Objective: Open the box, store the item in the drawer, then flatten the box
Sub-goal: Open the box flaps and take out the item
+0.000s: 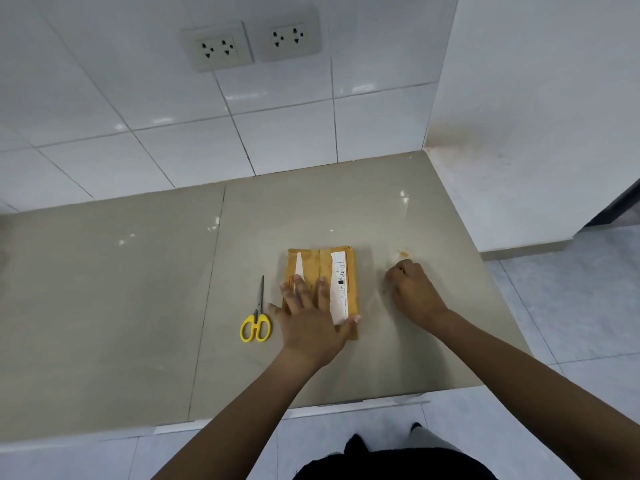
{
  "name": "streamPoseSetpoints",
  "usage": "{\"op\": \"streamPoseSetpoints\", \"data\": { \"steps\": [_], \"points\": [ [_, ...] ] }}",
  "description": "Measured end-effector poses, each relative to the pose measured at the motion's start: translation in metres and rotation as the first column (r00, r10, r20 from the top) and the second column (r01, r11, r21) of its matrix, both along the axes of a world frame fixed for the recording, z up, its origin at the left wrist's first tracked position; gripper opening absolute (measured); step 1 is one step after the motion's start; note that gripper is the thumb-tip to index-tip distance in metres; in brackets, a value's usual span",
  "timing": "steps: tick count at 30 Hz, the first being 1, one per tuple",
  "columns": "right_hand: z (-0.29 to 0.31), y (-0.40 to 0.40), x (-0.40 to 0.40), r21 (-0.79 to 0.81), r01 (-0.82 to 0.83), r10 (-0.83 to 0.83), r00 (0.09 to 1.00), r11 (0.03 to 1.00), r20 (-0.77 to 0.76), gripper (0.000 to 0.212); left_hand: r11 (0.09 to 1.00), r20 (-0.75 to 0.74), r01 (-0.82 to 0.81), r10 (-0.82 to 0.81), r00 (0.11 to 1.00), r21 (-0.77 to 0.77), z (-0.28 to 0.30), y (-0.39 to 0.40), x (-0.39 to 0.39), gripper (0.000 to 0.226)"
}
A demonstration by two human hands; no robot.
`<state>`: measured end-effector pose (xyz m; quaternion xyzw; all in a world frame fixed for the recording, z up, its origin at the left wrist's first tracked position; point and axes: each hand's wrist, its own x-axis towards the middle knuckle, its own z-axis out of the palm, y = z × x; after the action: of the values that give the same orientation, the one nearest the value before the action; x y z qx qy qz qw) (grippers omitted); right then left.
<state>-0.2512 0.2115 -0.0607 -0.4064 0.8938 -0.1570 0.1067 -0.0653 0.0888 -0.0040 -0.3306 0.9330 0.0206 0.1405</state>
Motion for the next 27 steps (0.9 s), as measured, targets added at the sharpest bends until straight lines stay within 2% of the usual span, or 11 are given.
{"op": "streamPoseSetpoints", "data": {
  "steps": [2,6,8,12,14,16,18,19,21,24,27],
  "points": [
    [0.001,-0.005,-0.003,0.043,-0.007,0.008,1.0,0.999,-0.028,0.034,1.0,-0.005,0.005,-0.005,1.0,-0.001,-0.001,0.0,0.0,0.115],
    [0.008,-0.013,-0.013,0.159,0.093,-0.093,0.996,0.983,-0.008,0.086,1.0,-0.008,0.007,-0.007,1.0,-0.003,-0.002,0.0,0.001,0.116],
    [0.011,-0.016,-0.019,0.226,0.113,-0.106,0.993,0.968,-0.042,0.103,1.0,0.0,0.011,-0.011,1.0,0.003,-0.001,-0.001,0.0,0.114],
    [0.017,-0.02,-0.026,0.339,0.098,-0.097,0.995,0.936,-0.021,0.114,1.0,0.005,0.017,-0.017,1.0,-0.005,0.004,-0.001,0.0,0.111],
    [0.024,-0.031,-0.025,0.409,0.143,-0.147,0.989,0.901,-0.022,0.11,1.0,0.007,0.021,-0.021,1.0,0.005,0.006,-0.001,0.001,0.111],
    [0.034,-0.046,-0.017,0.275,0.24,-0.258,0.966,0.931,0.032,0.085,1.0,-0.024,0.021,-0.02,1.0,0.011,0.01,-0.004,0.0,0.103],
    [0.048,-0.064,-0.003,-0.039,0.324,-0.303,0.917,0.945,0.26,0.06,1.0,-0.141,-0.013,0.013,0.99,0.005,0.012,-0.014,-0.007,0.08],
    [0.056,-0.072,0.007,-0.151,0.35,-0.266,0.876,0.924,0.403,0.054,0.999,-0.208,-0.044,0.047,0.977,0.02,0.014,-0.021,-0.01,0.071],
    [0.066,-0.083,0.026,-0.234,0.348,-0.151,0.792,0.908,0.591,0.051,0.989,-0.267,-0.119,0.14,0.953,0.093,0.017,-0.034,-0.013,0.066],
    [0.065,-0.089,0.045,-0.215,0.281,-0.106,0.802,0.935,0.587,0.049,0.969,-0.258,-0.16,0.206,0.944,0.189,0.022,-0.037,-0.014,0.067],
    [0.062,-0.086,0.047,-0.185,0.242,-0.113,0.845,0.953,0.523,0.06,0.945,-0.351,-0.159,0.258,0.9,0.286,0.03,-0.038,-0.014,0.065]
  ]
}}
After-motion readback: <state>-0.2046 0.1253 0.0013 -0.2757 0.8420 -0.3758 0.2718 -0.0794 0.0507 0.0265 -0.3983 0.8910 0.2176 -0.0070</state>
